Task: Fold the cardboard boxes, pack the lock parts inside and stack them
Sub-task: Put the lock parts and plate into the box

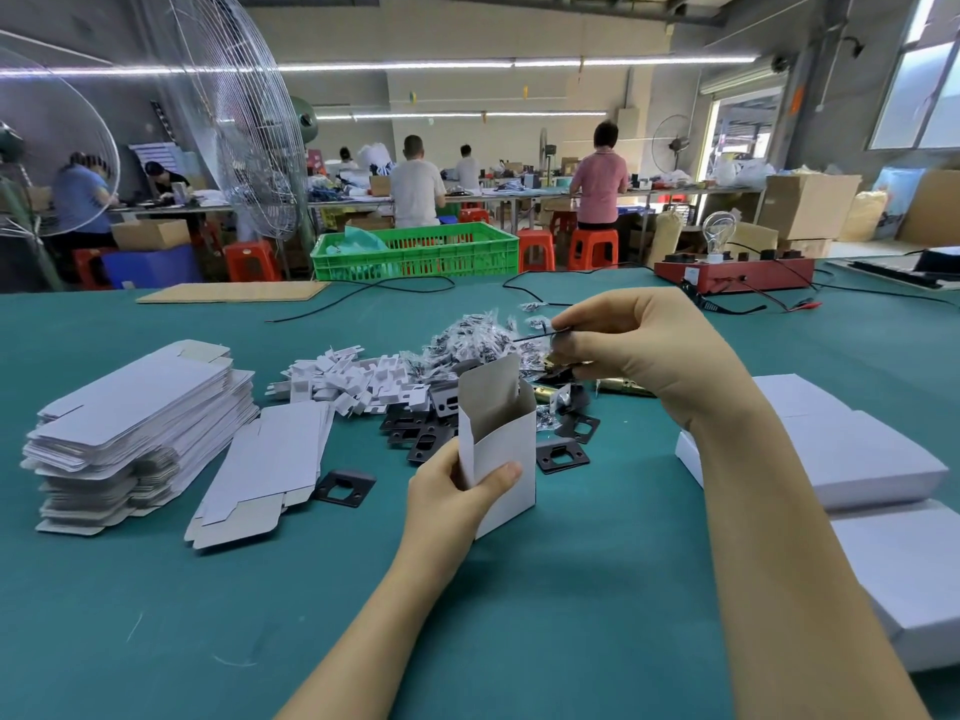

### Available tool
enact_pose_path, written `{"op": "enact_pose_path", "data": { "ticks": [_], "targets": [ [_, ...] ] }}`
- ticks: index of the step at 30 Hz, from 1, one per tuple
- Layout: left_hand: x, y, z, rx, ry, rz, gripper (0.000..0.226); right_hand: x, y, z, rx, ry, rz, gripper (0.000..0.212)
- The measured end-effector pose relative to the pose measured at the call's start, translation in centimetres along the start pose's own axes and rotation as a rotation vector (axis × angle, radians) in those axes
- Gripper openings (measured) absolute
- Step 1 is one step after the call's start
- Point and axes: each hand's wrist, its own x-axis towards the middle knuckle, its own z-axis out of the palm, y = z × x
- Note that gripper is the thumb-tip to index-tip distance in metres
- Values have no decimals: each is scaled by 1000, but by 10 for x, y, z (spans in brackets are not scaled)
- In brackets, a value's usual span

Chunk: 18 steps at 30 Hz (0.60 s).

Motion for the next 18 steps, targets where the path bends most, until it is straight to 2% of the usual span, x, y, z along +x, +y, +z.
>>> {"op": "enact_pose_path", "data": {
  "ticks": [5,10,12,18],
  "targets": [
    [1,-1,-1,11,-5,2,20,0,-6,2,-253,53,-175,10],
    [1,-2,-2,-2,-13,-8,22,0,-7,5,-214,-42,-130,6],
    [1,-1,-1,-7,-13,-10,22,0,-6,6,-282,-59,-138,5],
    [1,-2,-2,-10,-20,-3,31,3,-3,15,-513,-145,-186,22]
  ]
}}
